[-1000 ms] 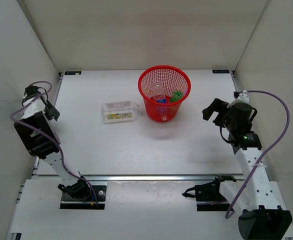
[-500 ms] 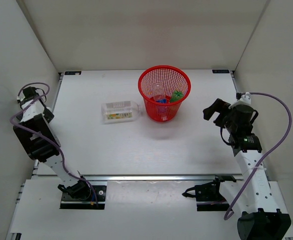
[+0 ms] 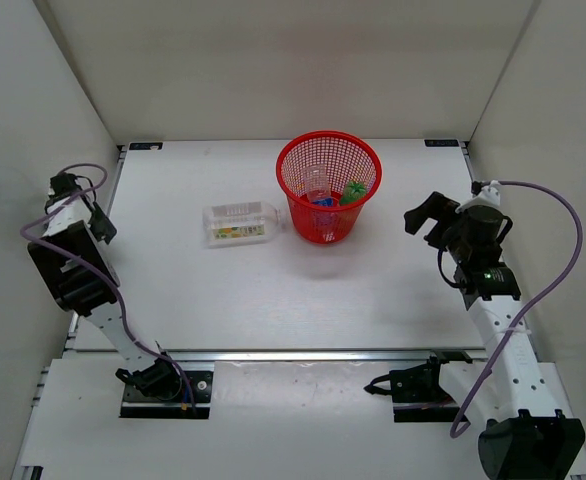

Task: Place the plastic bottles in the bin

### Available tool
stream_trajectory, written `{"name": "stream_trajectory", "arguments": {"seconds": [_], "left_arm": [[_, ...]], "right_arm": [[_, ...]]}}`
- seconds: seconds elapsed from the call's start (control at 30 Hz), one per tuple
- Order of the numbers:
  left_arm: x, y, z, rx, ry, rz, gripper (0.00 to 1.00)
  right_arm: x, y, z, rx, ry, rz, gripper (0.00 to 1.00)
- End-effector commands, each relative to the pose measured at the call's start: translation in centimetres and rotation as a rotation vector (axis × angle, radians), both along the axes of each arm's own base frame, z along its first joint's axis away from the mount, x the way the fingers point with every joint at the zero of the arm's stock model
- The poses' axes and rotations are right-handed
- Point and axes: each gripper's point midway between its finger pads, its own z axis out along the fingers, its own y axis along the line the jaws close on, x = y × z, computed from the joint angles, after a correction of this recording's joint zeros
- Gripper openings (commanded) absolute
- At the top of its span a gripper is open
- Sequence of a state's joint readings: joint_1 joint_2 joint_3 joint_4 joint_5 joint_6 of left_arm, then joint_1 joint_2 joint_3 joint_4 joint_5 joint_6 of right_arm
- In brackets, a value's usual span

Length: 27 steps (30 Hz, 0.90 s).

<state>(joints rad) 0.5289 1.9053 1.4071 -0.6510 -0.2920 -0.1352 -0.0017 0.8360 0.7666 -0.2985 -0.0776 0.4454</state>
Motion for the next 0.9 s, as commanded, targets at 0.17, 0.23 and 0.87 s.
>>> {"name": "stream_trajectory", "arguments": {"seconds": [0.17,0.23,0.87], "left_arm": [[-1.9,0.7,-2.3,-0.012,0.080,0.039,0.99],[-2.2,0.9,-2.2,0.045,0.118,0.049,0.98],[-4.6,1.1,-3.2,0.262,0.392,0.129,0.98]], "right_arm": [[0.7,-0.4,2.9,0.003,-0.111,-0.036,0.99],[0.8,-0.4,3.2,0.012,-0.125,-0.040,1.00],[0.4,-1.4,4.5,0.046,-0.206,-0.113,0.99]]}}
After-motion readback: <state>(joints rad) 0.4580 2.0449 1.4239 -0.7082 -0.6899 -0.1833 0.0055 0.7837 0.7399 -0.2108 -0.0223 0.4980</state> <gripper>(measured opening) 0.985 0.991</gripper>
